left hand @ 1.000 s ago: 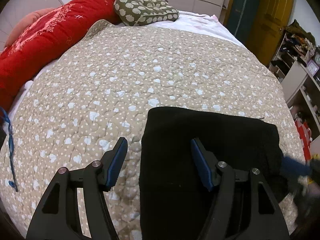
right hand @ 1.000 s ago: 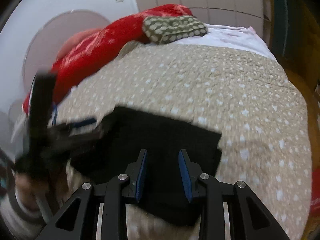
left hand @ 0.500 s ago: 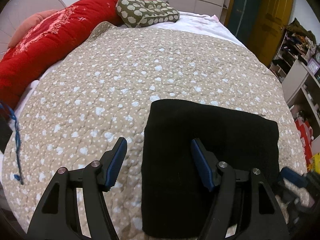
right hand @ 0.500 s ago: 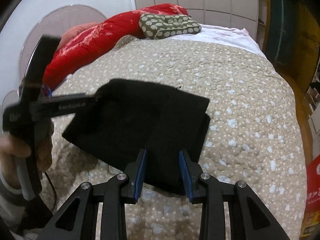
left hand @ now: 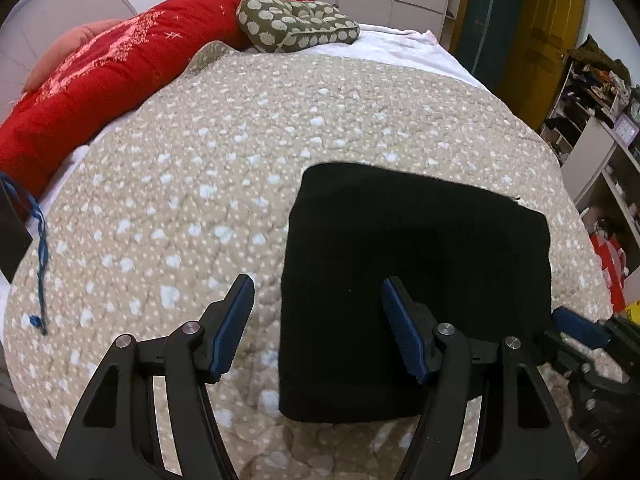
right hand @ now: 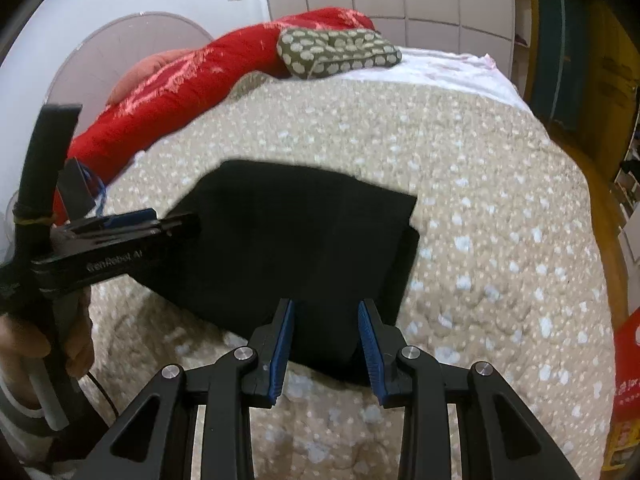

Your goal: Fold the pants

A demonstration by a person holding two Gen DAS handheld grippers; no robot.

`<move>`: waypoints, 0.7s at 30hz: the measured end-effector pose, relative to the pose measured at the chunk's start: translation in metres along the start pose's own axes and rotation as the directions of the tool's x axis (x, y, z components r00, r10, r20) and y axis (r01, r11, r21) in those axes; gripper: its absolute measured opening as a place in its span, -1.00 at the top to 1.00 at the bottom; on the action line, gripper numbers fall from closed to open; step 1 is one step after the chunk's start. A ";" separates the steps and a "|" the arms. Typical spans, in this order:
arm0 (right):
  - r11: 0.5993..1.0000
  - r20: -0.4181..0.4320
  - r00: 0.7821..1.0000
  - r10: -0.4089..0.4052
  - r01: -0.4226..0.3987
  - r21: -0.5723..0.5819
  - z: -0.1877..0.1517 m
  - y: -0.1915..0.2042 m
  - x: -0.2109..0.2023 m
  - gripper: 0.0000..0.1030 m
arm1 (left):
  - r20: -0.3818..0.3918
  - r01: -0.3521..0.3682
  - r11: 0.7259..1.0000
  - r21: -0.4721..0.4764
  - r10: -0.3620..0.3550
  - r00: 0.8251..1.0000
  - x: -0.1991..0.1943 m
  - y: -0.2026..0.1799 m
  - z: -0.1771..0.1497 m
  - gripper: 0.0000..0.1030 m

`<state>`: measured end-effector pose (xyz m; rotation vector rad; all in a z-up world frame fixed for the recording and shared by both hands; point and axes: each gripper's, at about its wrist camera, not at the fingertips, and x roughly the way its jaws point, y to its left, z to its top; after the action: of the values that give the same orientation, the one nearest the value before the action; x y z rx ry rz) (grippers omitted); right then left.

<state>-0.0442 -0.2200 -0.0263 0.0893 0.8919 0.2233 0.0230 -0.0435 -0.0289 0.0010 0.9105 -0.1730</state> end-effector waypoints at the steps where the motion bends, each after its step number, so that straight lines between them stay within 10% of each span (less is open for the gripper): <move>1: 1.000 -0.006 1.000 0.002 -0.002 0.005 -0.003 -0.002 0.003 0.32 | 0.004 0.001 1.000 -0.003 -0.001 1.000 0.001 -0.001 -0.001 -0.31; 21: 0.990 0.037 0.999 0.030 -0.034 0.137 0.020 -0.024 -0.006 0.21 | 0.003 0.019 1.000 -0.006 -0.019 1.000 -0.014 0.002 0.005 -0.33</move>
<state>-0.0282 -0.2439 -0.0132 0.2354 0.8709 0.1893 0.0191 -0.0394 -0.0148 -0.0132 0.9084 -0.1882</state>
